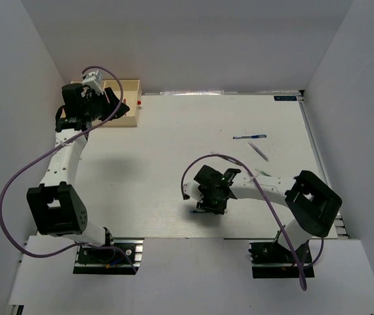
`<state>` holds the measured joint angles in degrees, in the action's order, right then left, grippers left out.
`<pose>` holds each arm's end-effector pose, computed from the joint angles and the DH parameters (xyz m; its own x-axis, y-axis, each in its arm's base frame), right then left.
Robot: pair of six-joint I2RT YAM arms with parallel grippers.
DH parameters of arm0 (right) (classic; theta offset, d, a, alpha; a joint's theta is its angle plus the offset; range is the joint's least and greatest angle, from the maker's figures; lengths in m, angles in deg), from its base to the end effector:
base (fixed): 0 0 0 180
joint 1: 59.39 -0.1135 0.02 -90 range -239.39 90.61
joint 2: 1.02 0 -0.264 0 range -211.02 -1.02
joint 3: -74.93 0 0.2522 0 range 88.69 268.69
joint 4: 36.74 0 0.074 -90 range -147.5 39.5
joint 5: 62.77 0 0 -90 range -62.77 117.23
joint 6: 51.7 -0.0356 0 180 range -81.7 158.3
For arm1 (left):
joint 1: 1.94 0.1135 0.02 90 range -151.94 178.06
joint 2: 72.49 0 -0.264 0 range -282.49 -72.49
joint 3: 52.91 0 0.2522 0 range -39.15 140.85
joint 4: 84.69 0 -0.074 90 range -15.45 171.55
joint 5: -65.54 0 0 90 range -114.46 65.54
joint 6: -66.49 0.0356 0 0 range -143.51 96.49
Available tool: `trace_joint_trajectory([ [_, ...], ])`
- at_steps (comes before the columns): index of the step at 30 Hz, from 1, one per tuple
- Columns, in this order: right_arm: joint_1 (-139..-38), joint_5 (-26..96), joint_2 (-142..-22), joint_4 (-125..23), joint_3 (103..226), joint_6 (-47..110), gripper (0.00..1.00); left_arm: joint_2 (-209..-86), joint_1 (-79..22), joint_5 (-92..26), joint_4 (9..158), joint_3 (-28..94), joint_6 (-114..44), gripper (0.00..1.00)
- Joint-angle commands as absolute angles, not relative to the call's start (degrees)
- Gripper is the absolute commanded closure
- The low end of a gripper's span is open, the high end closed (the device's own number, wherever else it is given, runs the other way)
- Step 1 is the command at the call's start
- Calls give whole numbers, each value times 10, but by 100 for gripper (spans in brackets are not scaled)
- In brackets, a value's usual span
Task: Sort the stationery into containers
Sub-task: Pick up the pen from the center of the board.
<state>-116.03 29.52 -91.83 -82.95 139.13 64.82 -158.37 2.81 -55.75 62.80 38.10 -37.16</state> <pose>0.1537 0.2360 0.1598 -0.0945 -0.9549 -0.2813 -0.9871 0.1265 -0.0977 0.3453 0.0101 0.3513 -0.5371 -0.2470 -0.8065 0.2697 0.8557 -0.4417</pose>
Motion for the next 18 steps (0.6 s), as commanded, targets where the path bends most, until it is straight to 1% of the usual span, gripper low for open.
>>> trace_joint_trajectory([
  [1,-1170,275,-929,-789,1356,651,66,-1536,26,-579,651,368,-373,43],
  [3,-1175,251,-924,-771,1346,656,74,-1535,26,-598,651,368,-362,42],
  [4,-1177,244,-923,-764,1335,659,86,-1537,26,-607,653,368,-352,42],
  [6,-1177,227,-910,-743,1326,672,99,-1540,26,-637,652,371,-344,42],
  [9,-1178,202,-874,-716,1313,694,100,-1562,26,-676,627,382,-336,44],
  [12,-1177,184,-826,-701,1316,736,100,-1589,12,-757,591,385,-320,45],
  [13,-1177,180,-811,-695,1318,762,100,-1594,12,-824,597,363,-327,45],
  [15,-1177,163,-774,-678,1318,793,100,-1604,5,-861,600,336,-343,45],
  [18,-1176,141,-769,-664,1342,824,100,-1606,-29,-884,571,299,-321,46],
])
